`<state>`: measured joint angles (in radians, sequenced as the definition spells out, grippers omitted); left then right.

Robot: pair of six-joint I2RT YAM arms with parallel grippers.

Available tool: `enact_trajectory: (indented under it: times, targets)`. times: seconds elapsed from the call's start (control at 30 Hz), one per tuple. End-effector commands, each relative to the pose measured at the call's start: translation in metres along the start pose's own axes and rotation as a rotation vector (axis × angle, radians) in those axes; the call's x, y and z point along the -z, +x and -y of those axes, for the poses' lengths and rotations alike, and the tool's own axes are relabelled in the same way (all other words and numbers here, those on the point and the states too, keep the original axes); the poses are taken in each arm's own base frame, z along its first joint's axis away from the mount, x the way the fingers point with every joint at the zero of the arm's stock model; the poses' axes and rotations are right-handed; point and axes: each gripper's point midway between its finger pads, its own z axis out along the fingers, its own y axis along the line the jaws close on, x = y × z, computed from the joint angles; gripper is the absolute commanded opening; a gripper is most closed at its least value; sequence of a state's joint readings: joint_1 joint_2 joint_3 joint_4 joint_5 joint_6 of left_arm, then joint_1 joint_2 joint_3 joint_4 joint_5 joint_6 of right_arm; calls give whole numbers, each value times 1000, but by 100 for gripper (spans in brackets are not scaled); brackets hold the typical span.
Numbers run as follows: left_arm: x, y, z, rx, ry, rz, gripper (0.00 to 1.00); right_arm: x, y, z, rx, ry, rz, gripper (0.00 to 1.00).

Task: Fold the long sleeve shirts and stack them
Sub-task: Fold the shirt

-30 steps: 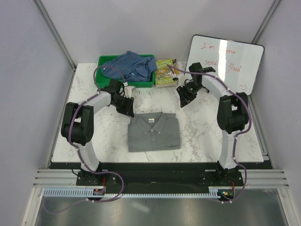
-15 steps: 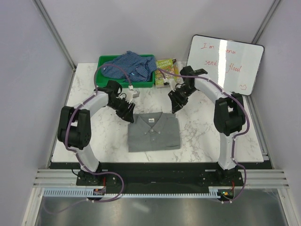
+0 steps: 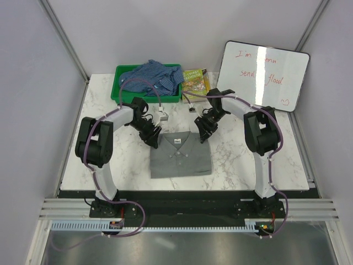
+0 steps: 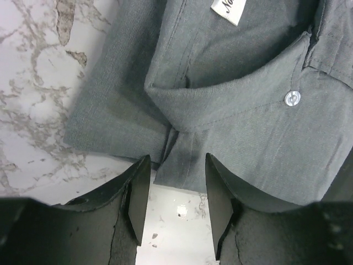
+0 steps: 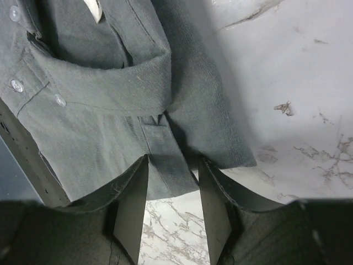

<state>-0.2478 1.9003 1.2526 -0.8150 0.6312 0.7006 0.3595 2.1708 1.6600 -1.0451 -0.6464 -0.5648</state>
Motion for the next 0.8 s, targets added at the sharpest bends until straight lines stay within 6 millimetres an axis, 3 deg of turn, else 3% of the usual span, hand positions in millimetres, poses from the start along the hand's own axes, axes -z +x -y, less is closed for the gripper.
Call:
enact_trajectory:
  times: [0.0, 0.17, 0.47, 0.5, 0.77]
  targets:
    - [-1, -9, -1, -87, 8, 4, 51, -3, -6, -2, 40, 0, 16, 48]
    - [-1, -4, 5, -104, 23, -11, 38, 3, -8, -6, 51, 7, 20, 37]
    - [15, -13, 14, -119, 24, 1, 4, 12, -10, -9, 54, 27, 19, 10]
    - [17, -16, 15, -124, 20, 6, 2, 12, -11, -10, 58, 27, 19, 3]
    - [30, -34, 9, -133, -26, 27, 2, 24, -27, -10, 78, 51, 58, 0]
